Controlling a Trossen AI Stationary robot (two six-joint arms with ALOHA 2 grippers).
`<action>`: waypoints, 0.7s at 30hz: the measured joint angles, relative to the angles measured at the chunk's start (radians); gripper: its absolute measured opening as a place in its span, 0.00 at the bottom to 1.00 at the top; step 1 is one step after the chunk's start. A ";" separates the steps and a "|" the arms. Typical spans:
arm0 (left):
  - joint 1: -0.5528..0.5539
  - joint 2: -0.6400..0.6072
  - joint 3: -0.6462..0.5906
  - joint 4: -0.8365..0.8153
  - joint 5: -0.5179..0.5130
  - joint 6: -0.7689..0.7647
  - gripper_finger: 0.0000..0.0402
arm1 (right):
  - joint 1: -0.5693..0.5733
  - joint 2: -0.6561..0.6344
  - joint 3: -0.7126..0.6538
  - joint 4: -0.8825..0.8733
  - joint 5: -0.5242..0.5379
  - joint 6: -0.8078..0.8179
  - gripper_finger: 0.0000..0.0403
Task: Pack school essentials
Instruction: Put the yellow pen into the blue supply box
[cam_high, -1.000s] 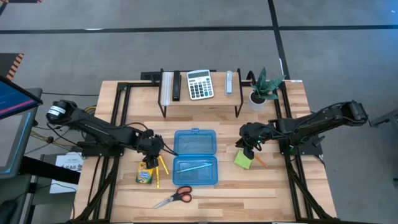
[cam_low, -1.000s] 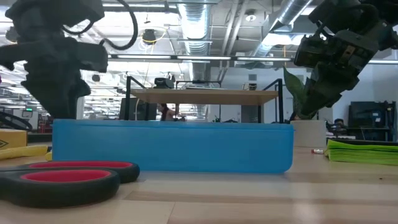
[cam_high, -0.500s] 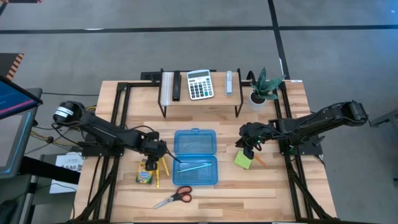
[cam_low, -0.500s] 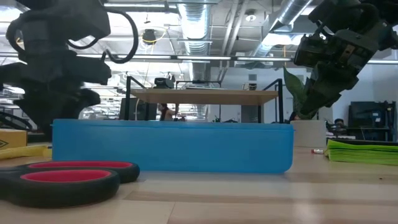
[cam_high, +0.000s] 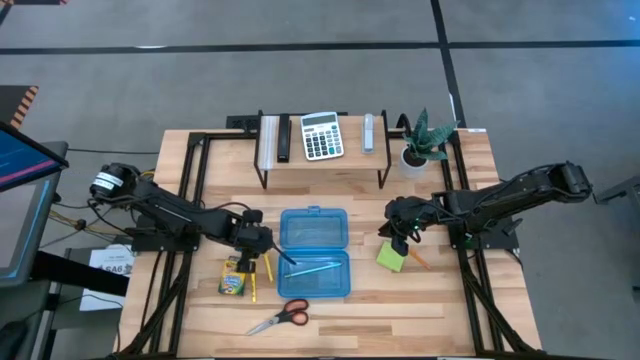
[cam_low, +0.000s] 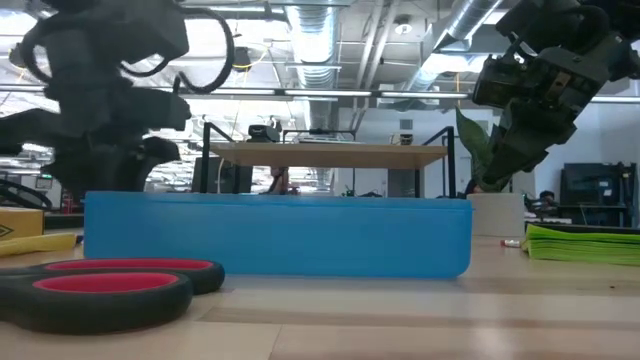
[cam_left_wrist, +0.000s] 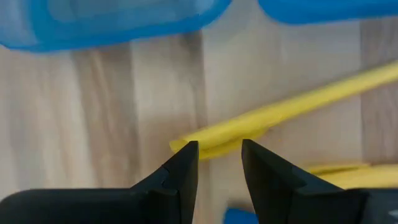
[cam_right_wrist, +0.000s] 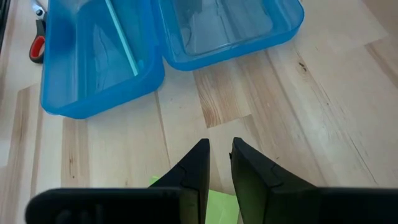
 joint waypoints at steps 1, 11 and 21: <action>-0.001 -0.001 0.016 -0.003 -0.013 0.011 0.28 | 0.000 0.000 0.000 0.001 0.000 0.000 0.22; -0.020 0.008 0.052 -0.058 -0.057 0.155 0.40 | 0.000 0.000 0.000 0.004 0.000 -0.001 0.22; -0.020 0.132 0.058 -0.033 -0.009 0.254 0.52 | 0.000 0.000 0.000 0.010 0.000 -0.005 0.22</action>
